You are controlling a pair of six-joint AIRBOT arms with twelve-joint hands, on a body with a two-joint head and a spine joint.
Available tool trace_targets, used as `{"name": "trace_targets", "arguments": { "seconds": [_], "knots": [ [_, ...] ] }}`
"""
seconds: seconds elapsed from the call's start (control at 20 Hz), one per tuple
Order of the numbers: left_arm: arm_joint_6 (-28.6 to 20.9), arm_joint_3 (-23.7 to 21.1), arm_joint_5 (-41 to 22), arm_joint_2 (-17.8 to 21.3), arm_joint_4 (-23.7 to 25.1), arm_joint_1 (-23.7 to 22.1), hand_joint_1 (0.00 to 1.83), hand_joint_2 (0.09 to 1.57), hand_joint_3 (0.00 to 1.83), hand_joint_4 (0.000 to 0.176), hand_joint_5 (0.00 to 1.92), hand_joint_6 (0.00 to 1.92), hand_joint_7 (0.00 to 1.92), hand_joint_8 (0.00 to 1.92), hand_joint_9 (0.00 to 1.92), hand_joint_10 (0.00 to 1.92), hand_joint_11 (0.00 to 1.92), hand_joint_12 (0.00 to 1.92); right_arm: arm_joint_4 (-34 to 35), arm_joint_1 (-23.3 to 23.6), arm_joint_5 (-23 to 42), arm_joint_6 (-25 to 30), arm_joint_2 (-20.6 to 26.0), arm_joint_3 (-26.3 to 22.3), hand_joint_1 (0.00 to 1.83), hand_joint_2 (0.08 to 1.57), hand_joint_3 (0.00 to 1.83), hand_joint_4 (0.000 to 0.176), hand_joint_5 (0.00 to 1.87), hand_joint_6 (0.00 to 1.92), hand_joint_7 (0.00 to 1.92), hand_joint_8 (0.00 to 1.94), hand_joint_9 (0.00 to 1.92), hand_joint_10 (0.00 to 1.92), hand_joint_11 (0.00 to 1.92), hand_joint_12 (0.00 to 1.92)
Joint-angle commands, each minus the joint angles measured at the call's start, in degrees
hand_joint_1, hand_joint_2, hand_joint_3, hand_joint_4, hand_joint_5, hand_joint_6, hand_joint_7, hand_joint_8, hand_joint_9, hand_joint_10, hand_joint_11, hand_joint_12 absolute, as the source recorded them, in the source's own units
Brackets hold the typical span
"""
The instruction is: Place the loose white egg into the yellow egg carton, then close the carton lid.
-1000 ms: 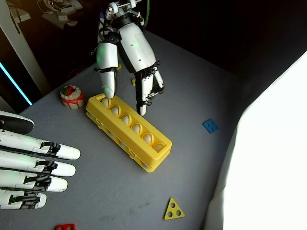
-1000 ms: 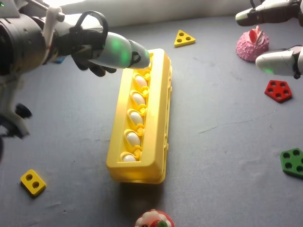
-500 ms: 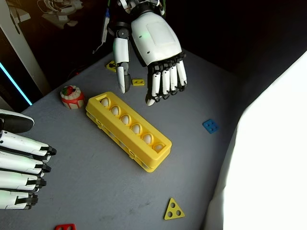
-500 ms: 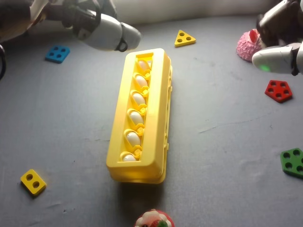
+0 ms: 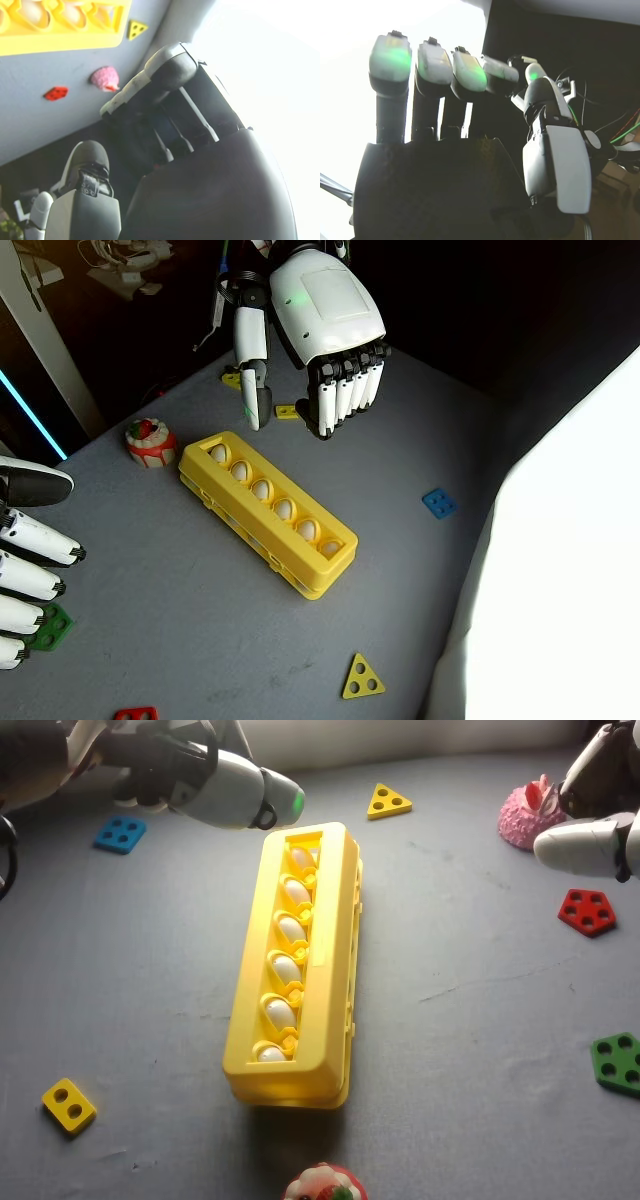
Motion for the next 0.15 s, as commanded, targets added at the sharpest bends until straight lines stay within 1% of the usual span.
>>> {"name": "trace_targets", "arguments": {
  "seconds": [0.0,0.1],
  "knots": [
    [-0.1,0.0,2.3,0.1,2.3,-0.9,0.18,1.28,0.00,0.000,0.85,1.77,1.07,1.86,1.15,1.92,1.14,1.92,-0.5,1.0,6.6,0.0,0.5,0.1,0.30,1.24,0.00,0.000,1.07,1.87,1.20,1.94,1.24,1.92,1.23,1.92],
    [-0.1,0.0,2.3,0.1,2.3,-0.8,0.20,1.28,0.00,0.000,0.84,1.77,1.08,1.84,1.17,1.92,1.16,1.92,-4.0,1.1,7.2,0.9,0.4,0.2,0.31,1.24,0.00,0.000,1.08,1.88,1.21,1.94,1.24,1.92,1.24,1.92]
  ]
}}
